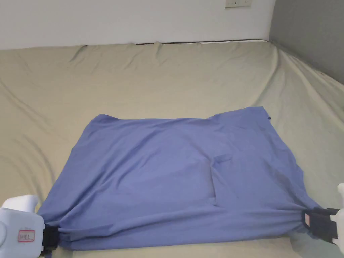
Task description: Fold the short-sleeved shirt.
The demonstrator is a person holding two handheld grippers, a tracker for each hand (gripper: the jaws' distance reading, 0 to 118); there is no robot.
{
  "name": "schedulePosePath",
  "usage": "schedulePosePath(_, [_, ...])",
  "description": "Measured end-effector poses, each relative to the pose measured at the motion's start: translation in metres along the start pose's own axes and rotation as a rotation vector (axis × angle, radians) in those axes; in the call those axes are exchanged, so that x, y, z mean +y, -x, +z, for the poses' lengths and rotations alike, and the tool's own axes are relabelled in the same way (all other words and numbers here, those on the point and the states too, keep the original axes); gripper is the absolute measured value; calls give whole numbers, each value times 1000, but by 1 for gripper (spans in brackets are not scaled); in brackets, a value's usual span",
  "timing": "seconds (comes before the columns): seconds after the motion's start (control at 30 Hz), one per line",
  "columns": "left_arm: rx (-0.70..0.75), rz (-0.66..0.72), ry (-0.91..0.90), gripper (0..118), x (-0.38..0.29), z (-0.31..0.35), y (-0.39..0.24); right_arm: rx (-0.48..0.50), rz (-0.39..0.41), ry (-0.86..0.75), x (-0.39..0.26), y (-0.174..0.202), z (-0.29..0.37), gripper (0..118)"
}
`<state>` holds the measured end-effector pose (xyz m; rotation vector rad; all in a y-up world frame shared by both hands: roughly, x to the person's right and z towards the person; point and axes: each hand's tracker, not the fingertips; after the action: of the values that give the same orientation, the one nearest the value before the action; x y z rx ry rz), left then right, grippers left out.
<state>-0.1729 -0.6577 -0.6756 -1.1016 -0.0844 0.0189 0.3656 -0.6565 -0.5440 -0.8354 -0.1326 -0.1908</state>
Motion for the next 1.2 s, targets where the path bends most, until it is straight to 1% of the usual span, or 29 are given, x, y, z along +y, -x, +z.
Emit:
schedulePosePath(0.1, [-3,4,-45,6,28,10,-1,12,40,-60,26,5,10,19])
schedulePosePath(0.17, [-15,-16,-100,6,51,15,-5,23,29,-99,49,12,14,19])
schedulePosePath(0.2, [-12,-12,-97,6,64,17,-7,29,25,-106,60,12,10,19])
schedulePosePath(0.3, [-8,-33,-135,6,109,9,-16,4,27,-127,92,9,-15,19])
schedulePosePath(0.37, [38,-27,-134,6,141,-10,-19,-42,33,-151,110,9,-34,19])
schedulePosePath(0.4, [64,-54,-142,6,155,-23,-22,-54,31,-149,122,5,-50,19])
schedulePosePath(0.43, [65,-55,-137,6,164,-37,-24,-52,25,-148,131,4,-63,19])
schedulePosePath(0.5, [54,-54,-70,6,180,-68,-27,-65,6,-139,143,8,-87,19])
schedulePosePath(0.57, [58,-49,-30,7,190,-92,-26,-71,21,-131,146,10,-111,19])
schedulePosePath(0.6, [68,-38,-31,14,193,-101,-25,-71,23,-128,147,11,-120,20])
schedulePosePath(0.63, [74,-29,-32,34,192,-102,-27,-74,20,-119,148,12,-126,31])
schedulePosePath(0.67, [85,-15,-36,71,191,-103,-26,-80,3,-120,146,13,-129,57])
schedulePosePath(0.7, [82,2,-41,116,192,-106,-21,-76,-3,-117,146,12,-131,104])
schedulePosePath(0.73, [85,7,-37,118,191,-105,-18,-75,-4,-114,146,12,-132,118])
schedulePosePath(0.77, [73,18,-63,118,183,-95,-16,-72,0,-126,143,14,-127,118])
schedulePosePath(0.8, [41,26,-118,118,180,-88,-17,-94,9,-178,141,16,-121,117])
schedulePosePath(0.87, [53,20,-108,118,172,-71,-20,-99,28,-184,139,25,-108,117])
schedulePosePath(0.9, [44,2,-115,118,171,-56,-16,-93,41,-218,137,30,-99,117])
schedulePosePath(1.0, [19,-49,-165,118,151,-24,-20,-36,64,-247,130,55,-69,117])
schedulePosePath(1.03, [24,-48,-159,115,146,-23,-17,2,75,-244,128,62,-61,115])
schedulePosePath(1.07, [26,-55,-125,101,138,-14,-16,41,81,-247,125,73,-46,109])
schedulePosePath(1.1, [8,-72,-80,84,131,-6,-14,98,87,-261,121,80,-35,98])
schedulePosePath(1.13, [-24,-89,-89,71,121,1,-11,151,99,-271,116,84,-25,90])
schedulePosePath(1.17, [-43,-96,-107,71,111,8,-12,179,100,-281,112,89,-18,90])
schedulePosePath(1.2, [-43,-86,-104,15,102,11,-10,160,101,-272,107,94,-14,31])
